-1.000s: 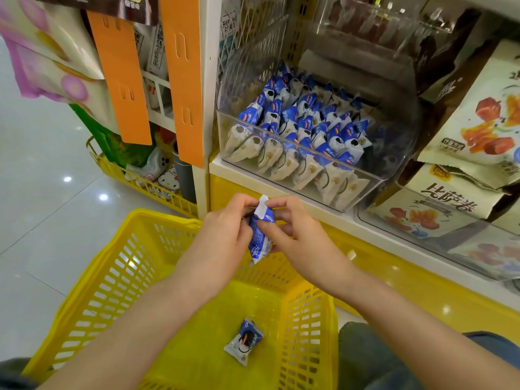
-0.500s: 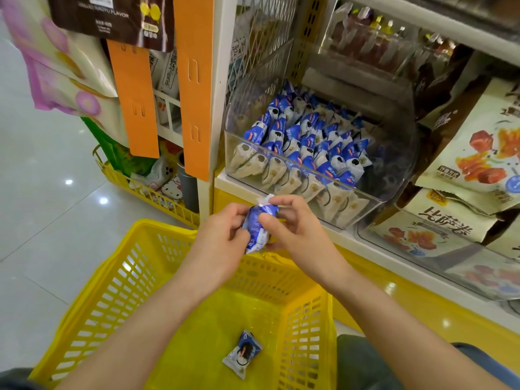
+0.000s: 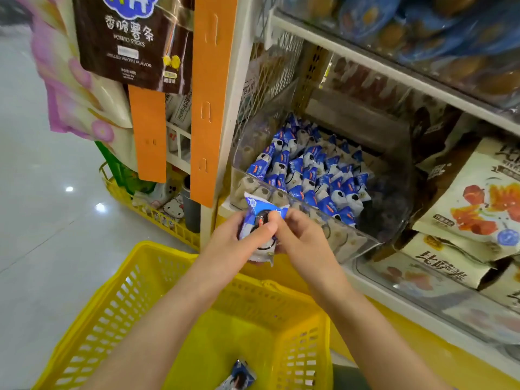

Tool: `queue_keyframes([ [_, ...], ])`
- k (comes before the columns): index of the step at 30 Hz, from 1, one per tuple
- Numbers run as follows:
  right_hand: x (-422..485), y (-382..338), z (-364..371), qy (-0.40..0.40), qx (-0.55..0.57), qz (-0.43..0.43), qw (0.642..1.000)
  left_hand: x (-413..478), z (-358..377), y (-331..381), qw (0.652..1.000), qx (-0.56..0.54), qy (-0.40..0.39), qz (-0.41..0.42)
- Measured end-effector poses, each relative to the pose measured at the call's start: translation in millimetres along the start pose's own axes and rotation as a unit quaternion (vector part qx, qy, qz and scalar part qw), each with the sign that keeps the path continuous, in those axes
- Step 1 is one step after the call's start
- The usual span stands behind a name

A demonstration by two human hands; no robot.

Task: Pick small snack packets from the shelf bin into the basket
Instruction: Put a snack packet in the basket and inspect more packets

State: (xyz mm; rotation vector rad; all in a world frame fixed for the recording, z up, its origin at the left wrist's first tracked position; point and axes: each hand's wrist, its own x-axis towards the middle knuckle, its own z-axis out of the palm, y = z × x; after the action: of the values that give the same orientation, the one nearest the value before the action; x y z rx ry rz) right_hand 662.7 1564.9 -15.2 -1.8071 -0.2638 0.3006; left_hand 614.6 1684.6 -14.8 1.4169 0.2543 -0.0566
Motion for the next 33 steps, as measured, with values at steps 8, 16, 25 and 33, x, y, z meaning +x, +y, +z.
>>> queue_keyframes([
  [8, 27, -32, -27, 0.107, -0.024, -0.094, 0.989, 24, -3, 16, 0.997, 0.018, 0.035, 0.071],
  [16, 144, -30, -67, 0.142, -0.330, 0.037, 0.933, 42, -9, 23, 0.996, -0.057, 0.033, 0.064],
  [25, 186, -22, -67, 0.089, -0.520, 0.122, 0.840, 46, -20, 24, 0.993, -0.094, 0.039, 0.058],
  [33, 174, -28, -78, 0.147, -0.383, 0.126, 0.903, 39, -19, 15, 0.995, -0.077, 0.056, 0.025],
])
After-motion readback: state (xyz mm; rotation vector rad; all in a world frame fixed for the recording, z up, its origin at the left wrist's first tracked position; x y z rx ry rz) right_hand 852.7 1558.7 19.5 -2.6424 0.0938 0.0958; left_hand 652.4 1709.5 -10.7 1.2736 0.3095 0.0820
